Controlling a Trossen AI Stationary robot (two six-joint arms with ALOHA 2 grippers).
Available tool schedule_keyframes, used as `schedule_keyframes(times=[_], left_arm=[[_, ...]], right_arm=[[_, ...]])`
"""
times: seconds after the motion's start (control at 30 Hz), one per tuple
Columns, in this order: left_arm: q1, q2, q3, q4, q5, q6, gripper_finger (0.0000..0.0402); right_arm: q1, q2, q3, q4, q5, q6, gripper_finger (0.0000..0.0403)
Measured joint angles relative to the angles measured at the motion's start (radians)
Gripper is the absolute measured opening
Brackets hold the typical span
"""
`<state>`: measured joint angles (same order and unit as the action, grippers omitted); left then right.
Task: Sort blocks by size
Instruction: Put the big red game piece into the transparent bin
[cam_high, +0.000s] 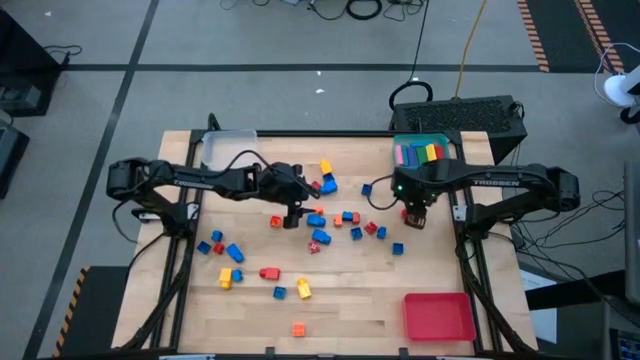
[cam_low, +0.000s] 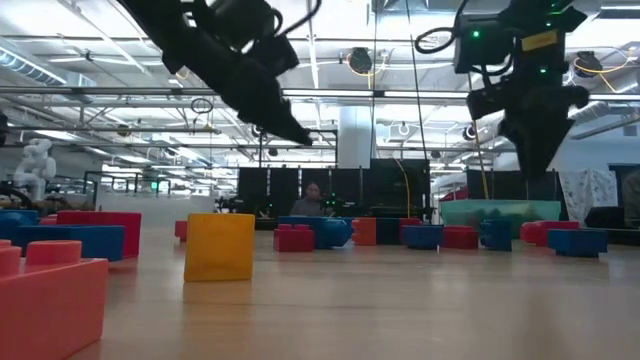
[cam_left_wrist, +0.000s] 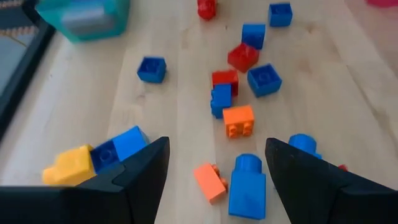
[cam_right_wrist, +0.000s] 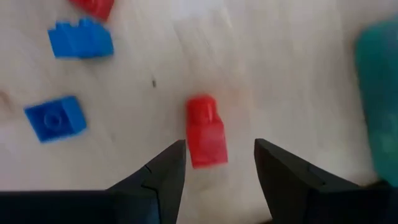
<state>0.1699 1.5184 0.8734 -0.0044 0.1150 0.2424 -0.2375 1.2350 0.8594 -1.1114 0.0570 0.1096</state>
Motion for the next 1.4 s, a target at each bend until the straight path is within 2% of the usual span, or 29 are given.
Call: schedule_keyframes(times=[0.17,0.37,0.63,1.0,1.2,1.4], left_arm=[[0.0,0.073,0.0,0.022,0.0,0.0,0.0267],[0.0,0.131,0.0,0.101,0.001,0.001,0.0267],[0.0,0.14,0.0,0.148,0.004,0.002,0.0267],[0.001,0.14,0.0,0.151,0.004,0.009,0.0267],[0.001,0.14,0.0,0.15,0.004,0.009,0.0267],[0.001,0.14,0.0,0.158,0.004,0.01,0.0267]], right_arm=[[0.0,0.001,-0.074,0.013,-0.037,-0.004,0.0208],[0.0,0.004,-0.11,0.059,-0.007,0.042,0.0246],[0.0,0.08,-0.114,0.056,0.051,0.067,0.0249],[0.0,0.227,-0.114,0.107,0.044,0.078,0.0248],[0.0,0.279,-0.114,0.122,0.013,0.059,0.0228],[0.0,0.302,-0.114,0.178,-0.049,0.058,0.0163]])
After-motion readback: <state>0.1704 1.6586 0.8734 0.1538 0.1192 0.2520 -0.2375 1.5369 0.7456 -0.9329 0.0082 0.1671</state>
